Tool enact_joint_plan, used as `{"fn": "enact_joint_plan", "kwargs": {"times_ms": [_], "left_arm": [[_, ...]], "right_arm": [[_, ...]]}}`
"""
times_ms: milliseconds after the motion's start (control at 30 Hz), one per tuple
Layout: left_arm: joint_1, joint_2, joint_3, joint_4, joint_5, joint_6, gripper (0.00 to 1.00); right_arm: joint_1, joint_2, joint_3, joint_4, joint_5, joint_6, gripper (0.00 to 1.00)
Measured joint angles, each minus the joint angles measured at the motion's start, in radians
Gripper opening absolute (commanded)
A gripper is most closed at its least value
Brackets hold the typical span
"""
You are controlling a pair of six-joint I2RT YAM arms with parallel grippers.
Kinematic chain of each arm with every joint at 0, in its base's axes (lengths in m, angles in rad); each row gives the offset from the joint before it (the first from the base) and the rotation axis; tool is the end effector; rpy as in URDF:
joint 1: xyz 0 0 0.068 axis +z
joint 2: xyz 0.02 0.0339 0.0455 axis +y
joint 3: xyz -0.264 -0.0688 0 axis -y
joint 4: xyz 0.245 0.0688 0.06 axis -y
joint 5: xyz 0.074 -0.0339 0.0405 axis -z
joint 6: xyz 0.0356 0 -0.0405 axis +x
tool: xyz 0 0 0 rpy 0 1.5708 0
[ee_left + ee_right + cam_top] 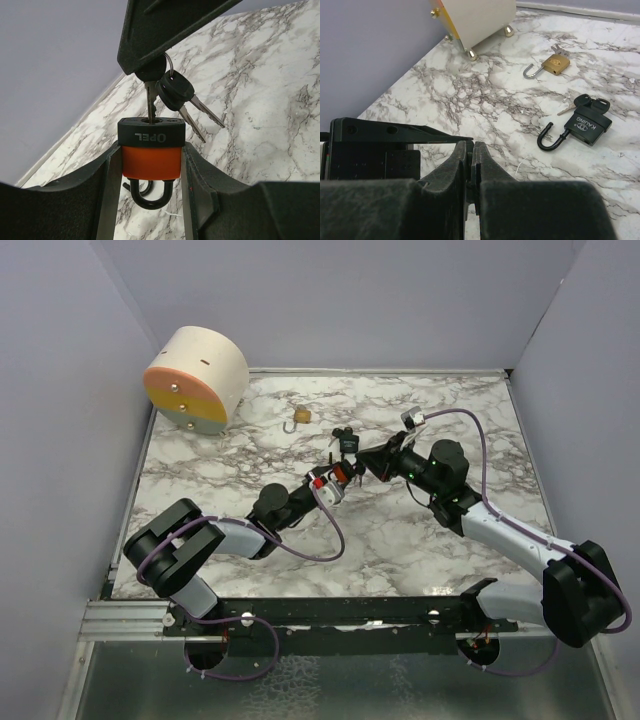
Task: Unlock with the key
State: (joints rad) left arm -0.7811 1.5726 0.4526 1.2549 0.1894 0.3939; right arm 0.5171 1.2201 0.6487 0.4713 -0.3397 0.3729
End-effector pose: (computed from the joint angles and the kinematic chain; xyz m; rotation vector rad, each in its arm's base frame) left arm 0.2007 -0.2084 0.1978 0.9320 1.1160 -0.4531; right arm 0.2331 0.1462 0.2687 -0.3935 1.7115 0.9444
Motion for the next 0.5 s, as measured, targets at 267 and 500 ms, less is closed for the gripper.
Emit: {"fn": "enact_joint_plan", "kwargs": {"times_ms": [267, 500], "left_arm": [[0.000, 0.000, 0.022, -0.014, -0.003, -0.021, 0.00], [-0.007, 0.000, 0.033, -0.014, -0.004, -0.033, 0.00]], "right_arm": [[0.001, 0.003, 0.000, 0.006, 0.000, 0.011, 0.01], [0.001, 0.005, 0.000, 0.010, 0.000, 0.017, 0.01]]}}
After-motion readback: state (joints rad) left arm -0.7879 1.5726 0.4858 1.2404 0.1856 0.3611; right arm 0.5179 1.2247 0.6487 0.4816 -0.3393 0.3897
